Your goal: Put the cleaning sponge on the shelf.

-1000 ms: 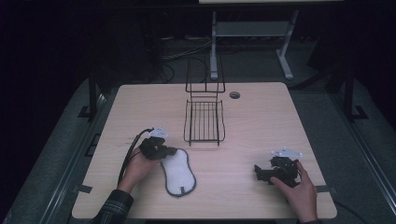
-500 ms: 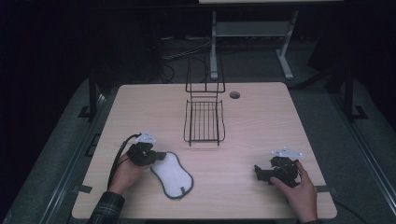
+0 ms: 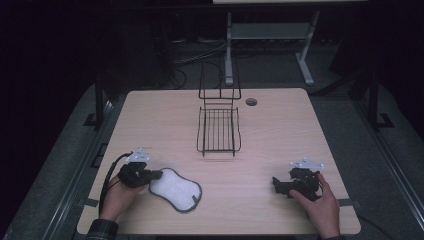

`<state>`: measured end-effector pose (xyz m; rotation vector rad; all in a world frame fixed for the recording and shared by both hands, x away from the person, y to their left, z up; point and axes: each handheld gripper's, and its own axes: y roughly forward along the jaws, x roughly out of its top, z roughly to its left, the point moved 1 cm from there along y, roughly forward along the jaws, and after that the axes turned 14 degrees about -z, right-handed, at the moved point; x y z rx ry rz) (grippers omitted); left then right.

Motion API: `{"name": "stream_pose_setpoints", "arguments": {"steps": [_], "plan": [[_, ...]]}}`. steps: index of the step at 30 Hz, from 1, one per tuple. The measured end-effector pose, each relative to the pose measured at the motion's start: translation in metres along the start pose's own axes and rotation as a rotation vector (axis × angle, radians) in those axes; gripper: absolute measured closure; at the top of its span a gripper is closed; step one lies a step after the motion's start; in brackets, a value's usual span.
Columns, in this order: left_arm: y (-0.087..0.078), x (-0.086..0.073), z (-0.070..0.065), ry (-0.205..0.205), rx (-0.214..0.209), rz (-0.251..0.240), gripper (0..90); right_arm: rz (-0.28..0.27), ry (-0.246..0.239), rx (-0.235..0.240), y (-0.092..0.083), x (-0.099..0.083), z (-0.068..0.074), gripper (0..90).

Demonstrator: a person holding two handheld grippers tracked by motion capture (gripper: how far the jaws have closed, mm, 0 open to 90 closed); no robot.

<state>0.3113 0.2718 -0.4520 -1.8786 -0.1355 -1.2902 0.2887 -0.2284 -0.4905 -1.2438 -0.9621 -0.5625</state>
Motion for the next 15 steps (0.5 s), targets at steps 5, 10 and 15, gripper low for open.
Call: {"name": "stream_pose_setpoints", "arguments": {"steps": [5,10,15], "plan": [[-0.015,-0.01,-0.002,-0.013,0.018,-0.006,89.7,0.0,0.0,0.0,0.0,0.0,0.0,0.0],[-0.017,-0.004,-0.01,-0.023,0.007,-0.031,89.6,0.0,0.0,0.0,0.0,0.0,0.0,0.0],[-0.004,0.006,-0.031,0.009,-0.056,-0.039,89.6,0.0,0.0,0.0,0.0,0.0,0.0,0.0]]}}
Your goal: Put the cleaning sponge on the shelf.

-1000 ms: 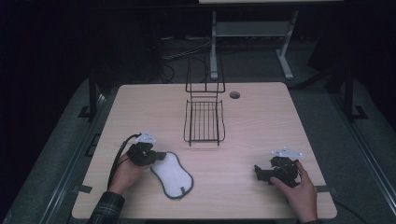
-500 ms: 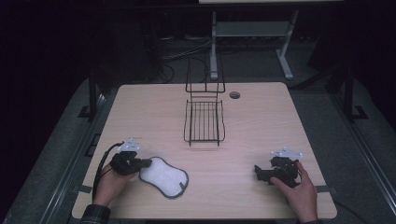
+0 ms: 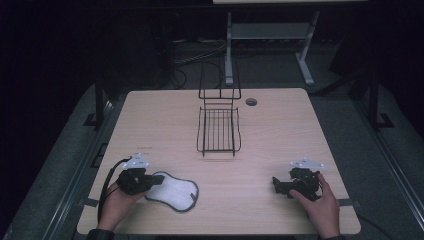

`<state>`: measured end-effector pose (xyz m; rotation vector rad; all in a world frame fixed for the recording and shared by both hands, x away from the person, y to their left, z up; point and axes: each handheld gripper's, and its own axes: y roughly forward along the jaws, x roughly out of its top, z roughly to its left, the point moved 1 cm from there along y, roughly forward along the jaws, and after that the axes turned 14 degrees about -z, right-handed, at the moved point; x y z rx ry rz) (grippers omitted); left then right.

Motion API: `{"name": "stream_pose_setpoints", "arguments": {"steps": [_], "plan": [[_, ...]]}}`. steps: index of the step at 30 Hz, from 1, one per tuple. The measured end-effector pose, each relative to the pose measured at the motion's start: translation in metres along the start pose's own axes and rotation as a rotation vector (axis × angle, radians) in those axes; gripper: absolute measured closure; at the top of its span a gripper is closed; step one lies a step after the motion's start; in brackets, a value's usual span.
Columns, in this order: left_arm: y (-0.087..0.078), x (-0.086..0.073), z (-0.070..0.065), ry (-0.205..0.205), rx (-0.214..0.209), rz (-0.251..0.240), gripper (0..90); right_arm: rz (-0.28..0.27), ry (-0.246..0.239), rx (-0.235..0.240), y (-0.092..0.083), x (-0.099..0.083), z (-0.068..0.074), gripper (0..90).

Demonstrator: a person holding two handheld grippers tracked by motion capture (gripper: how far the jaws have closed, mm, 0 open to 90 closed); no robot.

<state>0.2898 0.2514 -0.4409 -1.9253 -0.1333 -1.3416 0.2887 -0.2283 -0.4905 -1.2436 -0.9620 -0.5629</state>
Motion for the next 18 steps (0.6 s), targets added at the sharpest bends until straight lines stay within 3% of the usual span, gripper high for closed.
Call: {"name": "stream_pose_setpoints", "arguments": {"steps": [1,4,9,18], "plan": [[0.0,0.0,0.0,0.0,0.0,0.0,89.6,0.0,0.0,0.0,0.0,0.0,0.0,0.0],[0.013,0.004,-0.012,0.007,-0.056,0.003,89.7,0.0,0.0,0.0,0.0,0.0,0.0,0.0],[0.026,0.009,-0.025,0.033,-0.097,0.018,89.6,0.0,0.0,0.0,0.0,0.0,0.0,0.0],[0.043,0.009,-0.035,0.05,-0.128,0.053,89.6,0.0,0.0,0.0,0.0,0.0,0.0,0.0]]}}
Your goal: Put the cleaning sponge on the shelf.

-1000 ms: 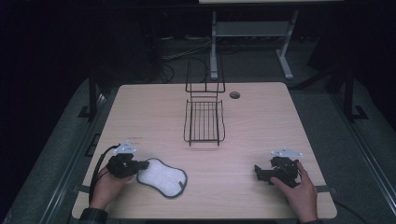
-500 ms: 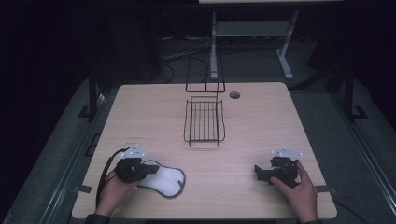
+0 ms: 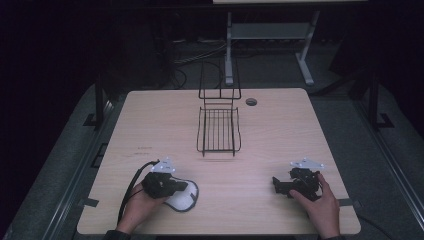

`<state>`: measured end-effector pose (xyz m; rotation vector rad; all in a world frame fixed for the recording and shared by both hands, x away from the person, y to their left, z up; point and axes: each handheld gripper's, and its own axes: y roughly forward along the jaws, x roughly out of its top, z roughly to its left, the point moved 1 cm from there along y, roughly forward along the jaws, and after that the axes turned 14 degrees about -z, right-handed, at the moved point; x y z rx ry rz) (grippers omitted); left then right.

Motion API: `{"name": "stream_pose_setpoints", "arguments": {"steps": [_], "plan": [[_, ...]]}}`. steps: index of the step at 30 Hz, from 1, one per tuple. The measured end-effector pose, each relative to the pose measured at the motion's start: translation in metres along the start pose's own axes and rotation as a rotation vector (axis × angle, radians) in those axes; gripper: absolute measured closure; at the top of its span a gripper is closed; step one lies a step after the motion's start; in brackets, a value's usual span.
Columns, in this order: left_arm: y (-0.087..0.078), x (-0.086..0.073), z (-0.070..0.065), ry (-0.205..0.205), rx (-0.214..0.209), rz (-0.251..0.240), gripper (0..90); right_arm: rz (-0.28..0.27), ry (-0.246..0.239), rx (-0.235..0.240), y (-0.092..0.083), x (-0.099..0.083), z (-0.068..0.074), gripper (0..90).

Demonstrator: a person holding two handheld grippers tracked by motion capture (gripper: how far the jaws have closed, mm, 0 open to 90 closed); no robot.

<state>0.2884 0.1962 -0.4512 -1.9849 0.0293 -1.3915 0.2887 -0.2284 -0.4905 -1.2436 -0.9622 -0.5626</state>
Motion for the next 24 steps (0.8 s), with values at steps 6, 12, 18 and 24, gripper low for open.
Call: {"name": "stream_pose_setpoints", "arguments": {"steps": [6,12,18,24], "plan": [[0.004,0.001,0.0,0.005,-0.001,0.008,89.7,0.0,0.0,0.0,0.0,0.0,0.0,0.0],[0.011,0.007,0.004,0.014,0.01,0.011,89.6,0.0,0.0,0.0,0.0,0.0,0.0,0.0],[0.019,0.014,0.012,0.03,0.025,0.012,89.6,0.0,-0.001,0.0,0.0,0.0,0.0,0.0],[0.031,0.024,0.024,0.033,0.043,0.006,89.6,0.0,-0.001,0.0,0.0,0.0,0.0,0.0]]}}
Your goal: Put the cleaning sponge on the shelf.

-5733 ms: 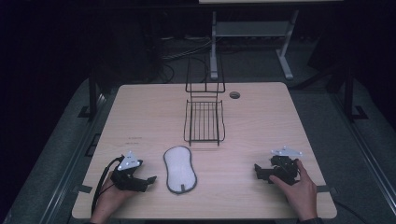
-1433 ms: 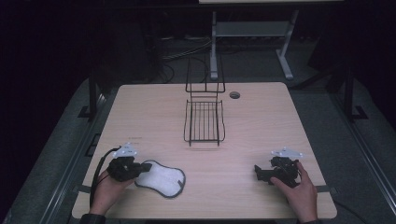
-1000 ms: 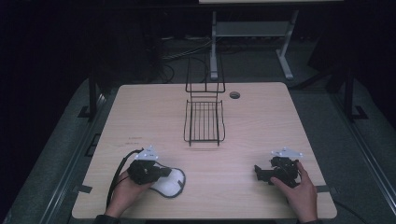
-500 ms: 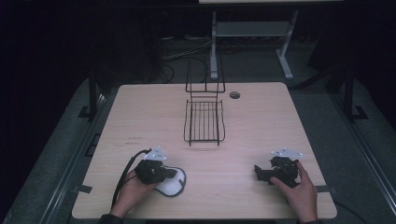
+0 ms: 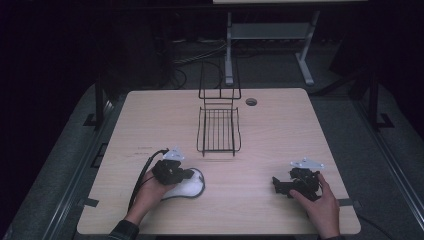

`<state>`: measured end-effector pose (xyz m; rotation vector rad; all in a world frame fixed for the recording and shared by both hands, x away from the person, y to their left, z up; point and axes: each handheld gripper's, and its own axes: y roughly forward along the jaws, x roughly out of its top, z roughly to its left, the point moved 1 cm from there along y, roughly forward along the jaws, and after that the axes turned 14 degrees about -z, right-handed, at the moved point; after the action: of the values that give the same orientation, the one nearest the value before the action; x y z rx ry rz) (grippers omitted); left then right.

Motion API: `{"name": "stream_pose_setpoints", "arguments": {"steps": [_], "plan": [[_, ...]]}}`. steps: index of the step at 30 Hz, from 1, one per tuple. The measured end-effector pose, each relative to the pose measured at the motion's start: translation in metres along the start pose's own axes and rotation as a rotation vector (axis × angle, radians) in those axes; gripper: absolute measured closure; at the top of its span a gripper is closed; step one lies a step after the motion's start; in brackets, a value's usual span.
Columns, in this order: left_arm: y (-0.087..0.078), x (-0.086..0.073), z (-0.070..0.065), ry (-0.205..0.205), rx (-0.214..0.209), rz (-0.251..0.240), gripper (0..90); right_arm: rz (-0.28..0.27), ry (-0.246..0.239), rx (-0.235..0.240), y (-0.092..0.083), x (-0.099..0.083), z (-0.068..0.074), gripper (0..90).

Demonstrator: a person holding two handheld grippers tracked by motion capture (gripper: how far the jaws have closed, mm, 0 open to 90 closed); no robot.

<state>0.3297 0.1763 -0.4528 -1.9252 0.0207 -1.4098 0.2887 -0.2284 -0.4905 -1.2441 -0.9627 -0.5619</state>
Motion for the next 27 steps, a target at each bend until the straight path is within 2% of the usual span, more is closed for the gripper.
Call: {"name": "stream_pose_setpoints", "arguments": {"steps": [8,14,22,24,27], "plan": [[0.01,0.009,0.013,0.002,0.026,-0.003,89.6,0.0,0.001,0.0,0.0,0.0,0.0,0.0],[0.013,0.011,0.022,-0.011,0.038,-0.018,89.6,0.0,0.001,0.0,0.0,0.0,0.0,0.0],[0.001,0.009,0.023,-0.037,0.017,-0.074,88.0,0.0,0.001,0.0,0.0,0.0,0.0,0.0],[-0.007,0.008,0.023,-0.042,0.023,-0.09,81.5,0.0,0.001,0.0,0.0,0.0,0.0,0.0],[-0.013,0.006,0.024,-0.044,0.017,-0.089,75.1,0.0,0.001,0.0,0.0,0.0,0.0,0.0]]}}
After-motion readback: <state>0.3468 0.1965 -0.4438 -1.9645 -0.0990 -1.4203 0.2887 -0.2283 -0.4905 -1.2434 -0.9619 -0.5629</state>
